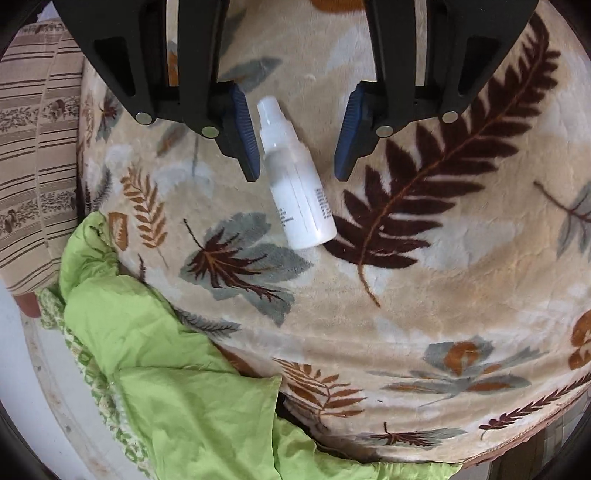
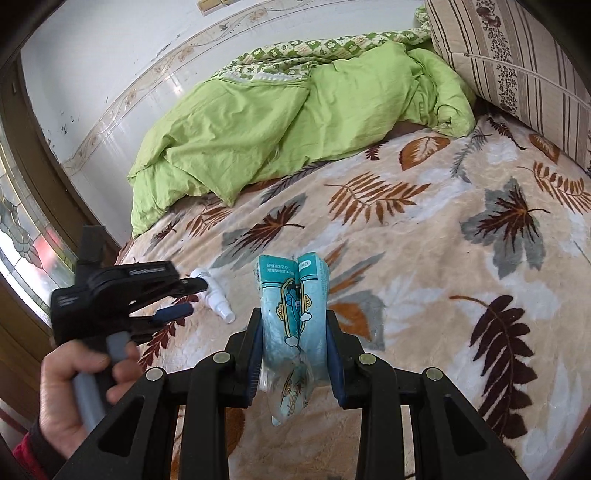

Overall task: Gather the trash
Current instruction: 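Grasp the teal packet with the right tool while the left tool grasps the white tube, then lift the white tube and teal packet and carry them toward the red basket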

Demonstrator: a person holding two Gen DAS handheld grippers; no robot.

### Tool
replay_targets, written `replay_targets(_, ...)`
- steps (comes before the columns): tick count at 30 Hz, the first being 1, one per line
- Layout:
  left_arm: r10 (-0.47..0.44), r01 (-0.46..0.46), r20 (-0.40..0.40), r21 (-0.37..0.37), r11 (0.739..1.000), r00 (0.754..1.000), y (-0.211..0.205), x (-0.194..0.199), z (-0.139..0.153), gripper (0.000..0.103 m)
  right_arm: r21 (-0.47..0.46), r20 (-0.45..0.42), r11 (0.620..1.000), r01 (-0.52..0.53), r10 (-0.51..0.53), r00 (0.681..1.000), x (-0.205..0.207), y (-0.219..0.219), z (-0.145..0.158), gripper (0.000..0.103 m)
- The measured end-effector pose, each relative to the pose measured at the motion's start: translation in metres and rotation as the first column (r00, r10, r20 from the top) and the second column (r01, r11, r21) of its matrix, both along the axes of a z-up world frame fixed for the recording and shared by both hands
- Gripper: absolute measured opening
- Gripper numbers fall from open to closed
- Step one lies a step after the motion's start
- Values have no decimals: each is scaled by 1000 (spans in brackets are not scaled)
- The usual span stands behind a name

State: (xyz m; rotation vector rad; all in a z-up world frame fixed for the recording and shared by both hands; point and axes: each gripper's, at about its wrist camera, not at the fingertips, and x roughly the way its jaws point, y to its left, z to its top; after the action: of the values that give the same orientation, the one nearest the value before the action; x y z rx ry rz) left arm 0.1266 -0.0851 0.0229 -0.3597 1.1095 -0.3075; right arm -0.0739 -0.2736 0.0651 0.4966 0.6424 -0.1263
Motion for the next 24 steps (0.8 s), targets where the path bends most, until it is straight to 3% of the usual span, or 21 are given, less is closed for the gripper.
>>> replay_targets(10,-43,37,69,80,996,997,-17,11,-8,33,-2,-3,1000,-19,19,1000,9,1,-4,32)
replay_targets(24,-133,122,94,113,986,987,11,-84,-5,32,-71,-3,997,-15,15,1000,0,11,1,33)
